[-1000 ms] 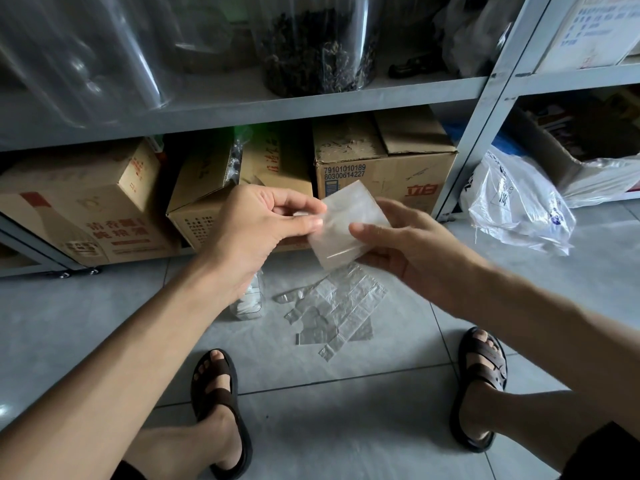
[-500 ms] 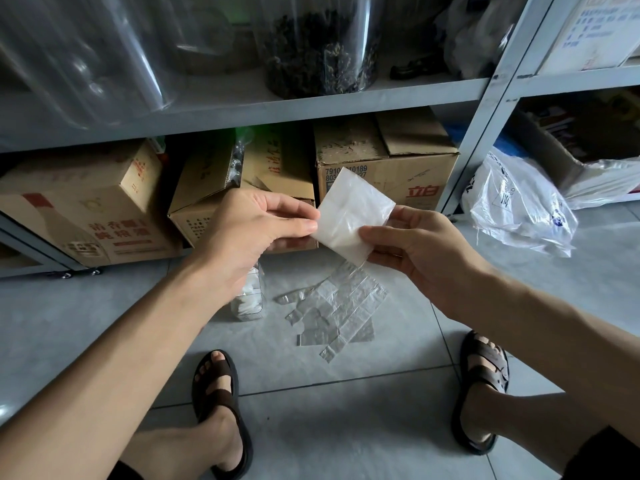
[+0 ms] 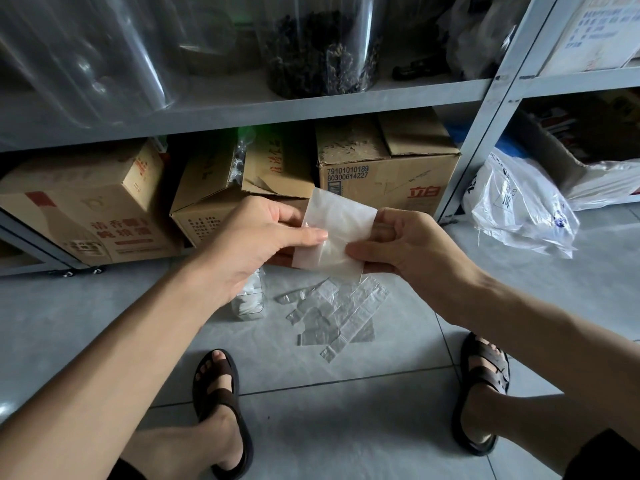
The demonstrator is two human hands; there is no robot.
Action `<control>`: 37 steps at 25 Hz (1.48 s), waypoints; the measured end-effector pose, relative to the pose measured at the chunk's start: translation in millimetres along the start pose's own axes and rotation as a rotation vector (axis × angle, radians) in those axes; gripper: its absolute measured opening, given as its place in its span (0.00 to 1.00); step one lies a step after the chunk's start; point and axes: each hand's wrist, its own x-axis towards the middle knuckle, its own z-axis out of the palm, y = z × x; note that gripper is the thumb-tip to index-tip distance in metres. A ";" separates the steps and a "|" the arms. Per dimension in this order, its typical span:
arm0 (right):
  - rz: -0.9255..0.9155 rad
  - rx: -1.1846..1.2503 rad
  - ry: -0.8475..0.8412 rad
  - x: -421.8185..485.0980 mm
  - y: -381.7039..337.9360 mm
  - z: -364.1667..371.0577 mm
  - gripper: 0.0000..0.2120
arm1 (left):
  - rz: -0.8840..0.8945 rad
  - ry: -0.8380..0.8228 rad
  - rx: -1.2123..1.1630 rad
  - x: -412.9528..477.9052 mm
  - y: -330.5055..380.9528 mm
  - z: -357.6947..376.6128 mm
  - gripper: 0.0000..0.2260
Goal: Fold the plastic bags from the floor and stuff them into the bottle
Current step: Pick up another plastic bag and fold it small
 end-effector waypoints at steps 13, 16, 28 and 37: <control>0.030 0.041 0.047 1.8 -4.8 -5.8 0.03 | -0.081 0.015 -0.154 2.9 -1.8 0.8 0.10; 0.046 0.058 0.019 1.6 -5.2 -7.3 0.03 | -0.076 0.003 -0.161 3.4 -2.6 -0.7 0.11; 0.038 0.133 -0.049 2.9 -9.3 -11.2 0.06 | 0.033 -0.072 -0.223 -1.6 3.0 -0.6 0.05; 0.041 0.192 -0.060 4.3 -13.7 -12.3 0.13 | 0.020 -0.121 -0.241 -3.4 5.8 -0.8 0.16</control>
